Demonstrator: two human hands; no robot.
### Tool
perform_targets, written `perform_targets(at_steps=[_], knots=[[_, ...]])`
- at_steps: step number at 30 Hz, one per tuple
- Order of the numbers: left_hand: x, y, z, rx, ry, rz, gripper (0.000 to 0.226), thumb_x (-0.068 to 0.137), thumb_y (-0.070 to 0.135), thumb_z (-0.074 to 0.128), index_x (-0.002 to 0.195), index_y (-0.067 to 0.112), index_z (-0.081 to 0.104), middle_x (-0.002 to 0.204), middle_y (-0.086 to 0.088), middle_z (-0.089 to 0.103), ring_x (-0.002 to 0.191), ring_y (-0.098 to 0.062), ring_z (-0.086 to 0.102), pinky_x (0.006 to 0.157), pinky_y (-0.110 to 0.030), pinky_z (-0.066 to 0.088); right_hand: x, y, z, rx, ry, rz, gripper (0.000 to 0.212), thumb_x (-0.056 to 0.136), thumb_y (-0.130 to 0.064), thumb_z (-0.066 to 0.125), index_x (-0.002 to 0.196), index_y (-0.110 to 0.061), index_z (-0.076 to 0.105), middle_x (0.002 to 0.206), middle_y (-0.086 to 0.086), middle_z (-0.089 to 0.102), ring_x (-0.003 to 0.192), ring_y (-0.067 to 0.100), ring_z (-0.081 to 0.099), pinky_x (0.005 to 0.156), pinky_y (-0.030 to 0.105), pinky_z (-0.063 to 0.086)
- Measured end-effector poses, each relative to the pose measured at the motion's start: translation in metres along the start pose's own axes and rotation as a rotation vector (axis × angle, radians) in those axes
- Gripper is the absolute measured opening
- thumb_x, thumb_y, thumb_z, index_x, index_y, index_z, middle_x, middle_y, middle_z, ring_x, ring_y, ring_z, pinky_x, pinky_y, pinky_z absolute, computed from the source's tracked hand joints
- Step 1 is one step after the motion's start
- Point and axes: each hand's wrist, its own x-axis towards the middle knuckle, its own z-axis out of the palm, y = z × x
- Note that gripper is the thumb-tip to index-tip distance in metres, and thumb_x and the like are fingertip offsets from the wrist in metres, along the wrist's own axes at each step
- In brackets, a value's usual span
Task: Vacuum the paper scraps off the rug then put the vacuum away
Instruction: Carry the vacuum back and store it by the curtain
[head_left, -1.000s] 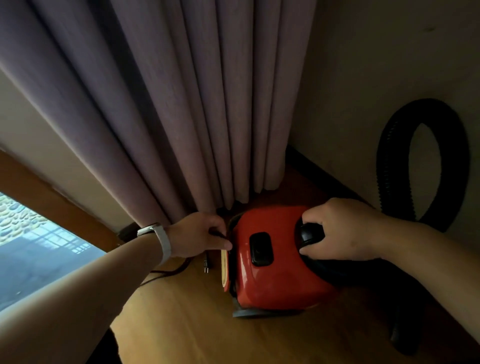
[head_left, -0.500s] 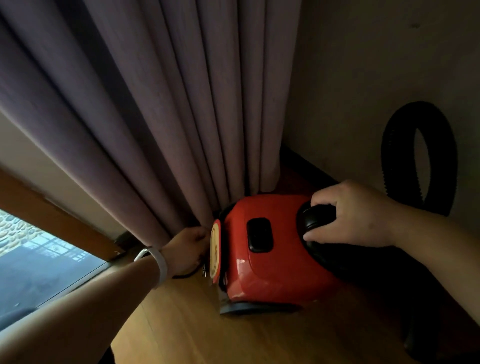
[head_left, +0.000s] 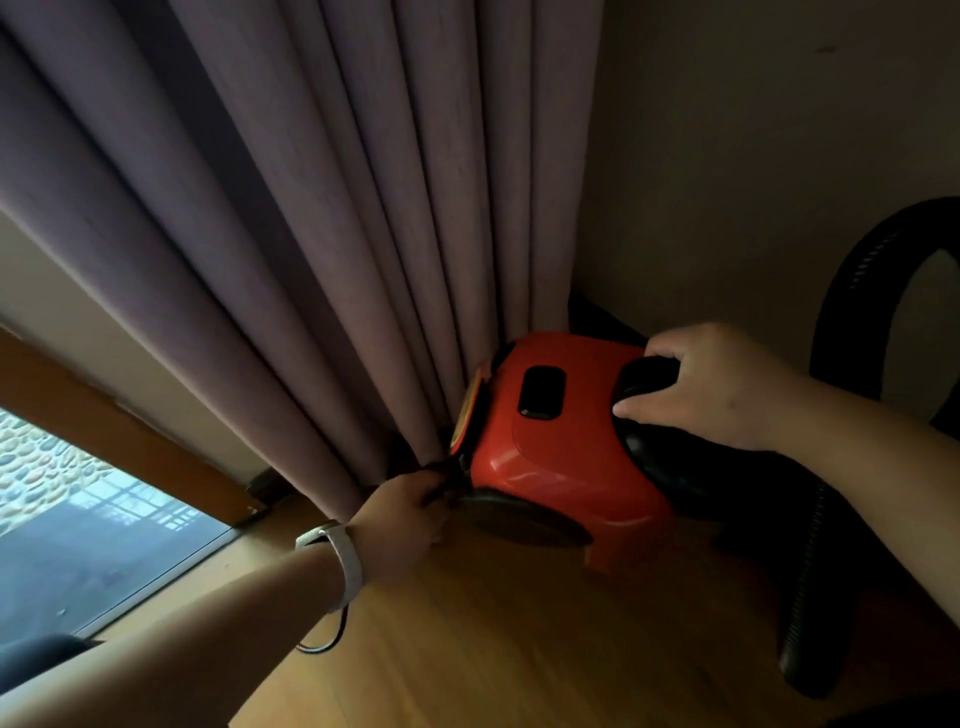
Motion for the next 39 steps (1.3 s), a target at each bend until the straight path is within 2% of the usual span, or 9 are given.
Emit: perform_targets(at_steps=[6, 9, 14, 19, 24, 28, 33, 35, 39], knots=[[-0.026, 0.038, -0.036, 0.893, -0.138, 0.485, 0.021, 0.100, 0.043, 0.045, 0.103, 0.030, 0.061, 0.097, 0.006, 0.068, 0.086, -0.014, 0.063, 0.069, -0.026, 0.044, -0.003, -0.012, 0.013, -0.130, -0.096, -0.035, 0.029, 0.068, -0.048, 0.083, 0.071, -0.026, 0.064, 0.071, -0.010, 0.062, 0.070, 0.009, 0.059, 0.067, 0.034, 0.053], [-0.018, 0.051, -0.055, 0.899, -0.055, 0.671, 0.025, 0.097, 0.052, 0.049, 0.105, 0.035, 0.064, 0.107, 0.013, 0.068, 0.096, -0.009, 0.063, 0.079, -0.031, 0.050, -0.009, -0.025, 0.016, -0.244, -0.208, -0.135, 0.035, 0.067, -0.058, 0.075, 0.071, -0.026, 0.062, 0.066, -0.010, 0.059, 0.065, 0.008, 0.057, 0.062, 0.033, 0.051], [0.015, 0.029, -0.074, 0.461, -0.163, 0.407, 0.008, 0.081, 0.036, 0.080, 0.086, 0.038, 0.074, 0.086, 0.021, 0.067, 0.088, 0.000, 0.063, 0.081, -0.022, 0.049, -0.019, -0.045, 0.022, -0.145, -0.321, -0.198, 0.037, 0.061, -0.062, 0.071, 0.068, -0.027, 0.063, 0.070, -0.019, 0.063, 0.069, 0.000, 0.059, 0.054, 0.018, 0.044], [0.034, -0.004, -0.075, 0.086, -0.141, 0.197, 0.027, 0.091, 0.024, 0.072, 0.073, 0.044, 0.073, 0.069, 0.018, 0.069, 0.066, 0.007, 0.061, 0.066, -0.013, 0.049, -0.021, -0.049, 0.020, -0.033, -0.347, -0.171, 0.028, 0.062, -0.054, 0.079, 0.066, -0.030, 0.064, 0.070, -0.024, 0.065, 0.065, -0.001, 0.061, 0.050, 0.015, 0.040], [0.033, -0.020, -0.068, 0.008, -0.053, 0.067, 0.037, 0.099, 0.027, 0.061, 0.065, 0.036, 0.071, 0.062, 0.009, 0.063, 0.068, -0.013, 0.057, 0.072, -0.036, 0.050, -0.022, -0.051, 0.012, -0.024, -0.292, -0.191, 0.031, 0.055, -0.061, 0.072, 0.065, -0.033, 0.063, 0.074, -0.026, 0.064, 0.069, 0.000, 0.061, 0.054, 0.021, 0.041], [0.024, -0.020, -0.050, -0.055, 0.023, -0.037, 0.039, 0.103, 0.028, 0.053, 0.067, 0.019, 0.061, 0.053, 0.008, 0.057, 0.057, -0.015, 0.051, 0.059, -0.027, 0.046, -0.021, -0.042, 0.002, 0.028, -0.193, -0.141, 0.029, 0.057, -0.054, 0.081, 0.065, -0.031, 0.066, 0.074, -0.023, 0.065, 0.067, -0.001, 0.061, 0.053, 0.016, 0.046], [0.011, -0.008, -0.023, -0.037, 0.075, -0.066, 0.022, 0.097, -0.006, 0.048, 0.104, 0.009, 0.062, 0.083, -0.005, 0.062, 0.072, -0.017, 0.058, 0.067, -0.025, 0.052, -0.014, -0.032, 0.001, 0.057, -0.063, -0.091, 0.031, 0.056, -0.055, 0.081, 0.062, -0.032, 0.061, 0.072, -0.019, 0.064, 0.067, 0.000, 0.061, 0.051, 0.015, 0.040], [0.010, -0.005, -0.015, -0.007, 0.038, -0.082, 0.026, 0.097, -0.005, 0.047, 0.097, 0.017, 0.059, 0.084, -0.003, 0.062, 0.076, -0.017, 0.059, 0.077, -0.034, 0.054, -0.010, -0.028, 0.006, 0.010, -0.024, -0.076, 0.031, 0.057, -0.056, 0.080, 0.062, -0.034, 0.059, 0.066, -0.013, 0.062, 0.065, 0.001, 0.060, 0.056, 0.022, 0.044], [0.007, -0.005, -0.009, 0.190, -0.016, -0.017, 0.028, 0.106, 0.015, 0.043, 0.083, 0.010, 0.059, 0.061, -0.005, 0.052, 0.049, -0.015, 0.051, 0.049, -0.025, 0.043, -0.004, -0.017, 0.010, -0.019, 0.024, -0.015, 0.029, 0.055, -0.062, 0.075, 0.065, -0.037, 0.062, 0.067, -0.018, 0.063, 0.066, -0.003, 0.059, 0.054, 0.024, 0.043]])
